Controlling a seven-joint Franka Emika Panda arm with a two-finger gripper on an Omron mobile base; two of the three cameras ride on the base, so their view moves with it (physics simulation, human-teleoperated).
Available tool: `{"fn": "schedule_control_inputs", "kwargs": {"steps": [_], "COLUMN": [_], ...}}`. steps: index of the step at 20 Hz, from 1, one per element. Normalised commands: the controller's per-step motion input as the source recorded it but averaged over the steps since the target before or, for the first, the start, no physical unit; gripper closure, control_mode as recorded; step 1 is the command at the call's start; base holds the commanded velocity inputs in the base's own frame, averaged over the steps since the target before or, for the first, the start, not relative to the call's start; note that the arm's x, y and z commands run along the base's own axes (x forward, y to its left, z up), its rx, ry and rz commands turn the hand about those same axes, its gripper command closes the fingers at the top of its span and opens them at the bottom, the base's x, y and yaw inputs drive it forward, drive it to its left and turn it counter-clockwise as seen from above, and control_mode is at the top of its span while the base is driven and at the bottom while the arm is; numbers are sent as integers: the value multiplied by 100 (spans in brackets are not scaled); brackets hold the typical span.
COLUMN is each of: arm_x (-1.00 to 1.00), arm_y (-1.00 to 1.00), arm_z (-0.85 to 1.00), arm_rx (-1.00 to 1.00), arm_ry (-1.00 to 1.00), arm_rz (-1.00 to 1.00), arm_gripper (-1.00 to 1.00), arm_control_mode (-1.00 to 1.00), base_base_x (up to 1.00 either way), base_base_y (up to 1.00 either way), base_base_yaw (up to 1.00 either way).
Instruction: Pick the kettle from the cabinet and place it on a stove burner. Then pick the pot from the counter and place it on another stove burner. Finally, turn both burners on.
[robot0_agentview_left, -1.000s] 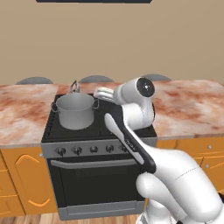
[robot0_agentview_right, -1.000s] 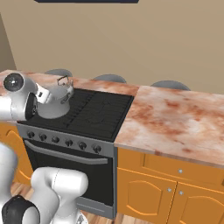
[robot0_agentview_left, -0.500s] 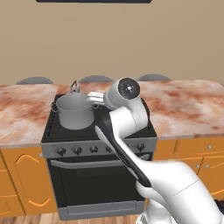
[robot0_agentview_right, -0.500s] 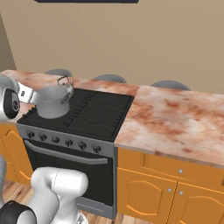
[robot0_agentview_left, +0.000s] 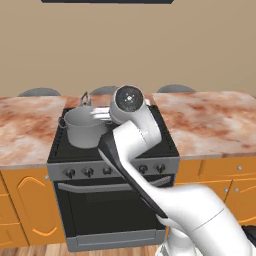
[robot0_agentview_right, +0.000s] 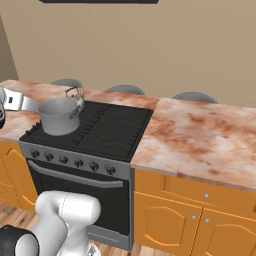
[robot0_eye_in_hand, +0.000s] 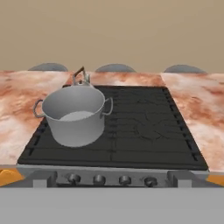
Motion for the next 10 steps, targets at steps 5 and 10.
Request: {"fn": "schedule_control_inputs", "kwargs": {"steps": [5, 10], "arm_x": [-16, -30], "arm_y": [5, 0], "arm_z": [8, 0], "arm_rx": [-21, -18], "arm_ry": [2, 3], "arm_rz": [5, 7], "arm_gripper": [-100, -100], "arm_control_mode": [-100, -100], "base_base_x": [0, 0], "base_base_y": [0, 0], "base_base_yaw": [0, 0]}}
